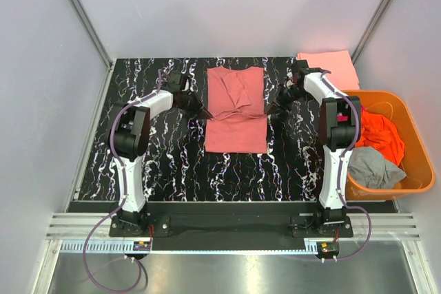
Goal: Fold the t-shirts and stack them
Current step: Fold the tshirt
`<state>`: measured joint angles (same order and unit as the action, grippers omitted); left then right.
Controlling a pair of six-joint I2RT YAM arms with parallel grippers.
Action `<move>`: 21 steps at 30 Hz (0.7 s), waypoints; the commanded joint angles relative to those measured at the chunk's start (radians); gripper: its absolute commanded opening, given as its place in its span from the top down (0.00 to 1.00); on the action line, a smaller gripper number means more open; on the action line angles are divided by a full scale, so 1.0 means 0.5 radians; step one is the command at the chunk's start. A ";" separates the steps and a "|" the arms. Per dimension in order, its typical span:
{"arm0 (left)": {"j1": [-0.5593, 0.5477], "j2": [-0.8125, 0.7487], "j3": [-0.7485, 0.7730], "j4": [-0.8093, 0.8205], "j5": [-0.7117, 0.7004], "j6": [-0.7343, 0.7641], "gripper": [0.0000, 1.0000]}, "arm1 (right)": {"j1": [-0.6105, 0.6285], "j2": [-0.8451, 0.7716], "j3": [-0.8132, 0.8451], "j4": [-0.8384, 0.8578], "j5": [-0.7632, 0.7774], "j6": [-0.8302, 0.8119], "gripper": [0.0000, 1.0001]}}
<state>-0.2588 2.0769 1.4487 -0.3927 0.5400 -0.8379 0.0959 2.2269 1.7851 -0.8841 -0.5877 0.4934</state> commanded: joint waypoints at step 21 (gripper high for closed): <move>0.002 -0.343 0.100 -0.150 0.073 0.396 0.55 | 0.056 -0.219 0.079 -0.190 0.188 -0.156 0.44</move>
<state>-0.2207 1.9583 1.5177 -0.4767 0.5007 -0.6792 0.0772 2.2448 1.9469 -0.9798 -0.5087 0.4366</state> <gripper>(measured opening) 0.462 0.564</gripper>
